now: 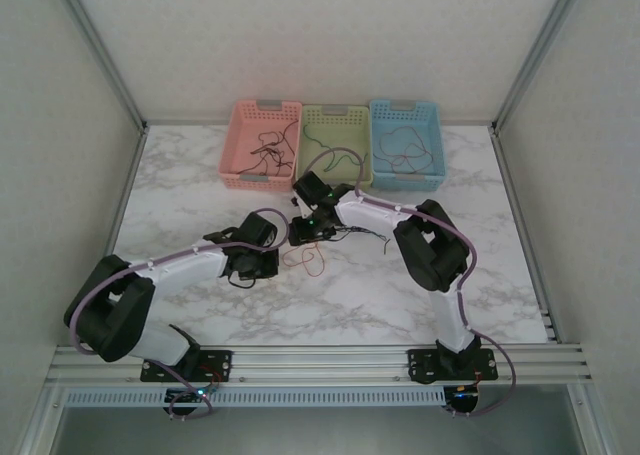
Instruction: Untangle the cables
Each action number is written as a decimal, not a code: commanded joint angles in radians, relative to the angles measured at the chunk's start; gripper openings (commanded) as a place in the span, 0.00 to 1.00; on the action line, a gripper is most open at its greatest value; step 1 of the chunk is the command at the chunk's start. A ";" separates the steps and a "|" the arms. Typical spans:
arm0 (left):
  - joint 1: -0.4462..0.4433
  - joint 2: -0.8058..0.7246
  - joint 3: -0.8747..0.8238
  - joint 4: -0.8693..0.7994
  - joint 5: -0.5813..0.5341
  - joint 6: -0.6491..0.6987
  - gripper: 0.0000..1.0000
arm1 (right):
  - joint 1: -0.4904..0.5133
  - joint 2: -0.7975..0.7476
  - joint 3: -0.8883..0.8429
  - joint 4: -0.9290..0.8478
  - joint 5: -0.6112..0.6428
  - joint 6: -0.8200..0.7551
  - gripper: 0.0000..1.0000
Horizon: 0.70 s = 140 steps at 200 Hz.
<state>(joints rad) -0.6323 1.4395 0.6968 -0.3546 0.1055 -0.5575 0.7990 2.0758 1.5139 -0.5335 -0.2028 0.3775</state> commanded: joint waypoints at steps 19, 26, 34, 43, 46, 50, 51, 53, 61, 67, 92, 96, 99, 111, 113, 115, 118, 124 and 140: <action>-0.006 0.025 -0.006 0.022 -0.023 -0.004 0.00 | 0.003 -0.044 0.004 -0.033 0.062 -0.038 0.49; -0.007 0.029 -0.006 0.026 -0.021 -0.004 0.00 | 0.003 -0.037 0.017 -0.049 0.079 -0.047 0.51; -0.007 0.032 -0.006 0.027 -0.020 -0.004 0.00 | 0.005 -0.029 0.032 -0.065 0.088 -0.059 0.51; -0.007 0.035 -0.006 0.028 -0.019 -0.003 0.00 | 0.004 -0.026 0.040 -0.067 0.079 -0.069 0.51; -0.006 0.035 -0.006 0.027 -0.020 -0.002 0.00 | 0.005 -0.028 0.039 -0.063 0.074 -0.070 0.51; -0.006 0.035 -0.007 0.027 -0.021 -0.002 0.00 | 0.003 -0.032 0.036 -0.058 0.065 -0.075 0.51; -0.006 0.035 -0.007 0.026 -0.021 -0.002 0.00 | 0.004 -0.033 0.036 -0.058 0.063 -0.076 0.51; -0.006 0.034 -0.007 0.026 -0.022 -0.002 0.00 | 0.004 -0.035 0.034 -0.055 0.060 -0.077 0.51; -0.007 0.035 -0.008 0.026 -0.023 -0.002 0.00 | 0.004 -0.042 0.033 -0.050 0.054 -0.084 0.51; -0.007 0.034 -0.008 0.027 -0.023 -0.002 0.00 | 0.004 -0.045 0.032 -0.047 0.060 -0.084 0.51; -0.007 0.039 -0.010 0.032 -0.021 -0.002 0.00 | 0.002 -0.020 0.067 -0.061 0.089 -0.108 0.52; -0.007 0.039 -0.011 0.032 -0.021 -0.002 0.00 | 0.003 -0.012 0.075 -0.064 0.095 -0.113 0.52; -0.006 0.038 -0.010 0.032 -0.021 -0.002 0.00 | 0.001 -0.005 0.081 -0.065 0.096 -0.116 0.52; -0.006 0.039 -0.010 0.032 -0.020 -0.001 0.00 | 0.000 0.019 0.101 -0.070 0.101 -0.126 0.53; -0.006 0.037 -0.011 0.032 -0.020 -0.001 0.00 | -0.001 0.022 0.102 -0.071 0.100 -0.126 0.53; -0.006 0.037 -0.011 0.030 -0.020 -0.001 0.00 | 0.000 0.026 0.107 -0.072 0.100 -0.127 0.53; -0.006 0.038 -0.009 0.030 -0.020 -0.001 0.00 | -0.001 0.031 0.112 -0.071 0.099 -0.129 0.53; -0.007 0.035 -0.010 0.029 -0.020 -0.001 0.00 | 0.000 0.040 0.118 -0.072 0.093 -0.130 0.53; -0.006 0.033 -0.010 0.027 -0.021 0.001 0.00 | 0.000 0.066 0.137 -0.081 0.065 -0.139 0.54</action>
<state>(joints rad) -0.6323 1.4685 0.6968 -0.3325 0.0982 -0.5575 0.7990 2.0876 1.6085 -0.5877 -0.1276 0.2718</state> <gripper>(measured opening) 0.058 0.534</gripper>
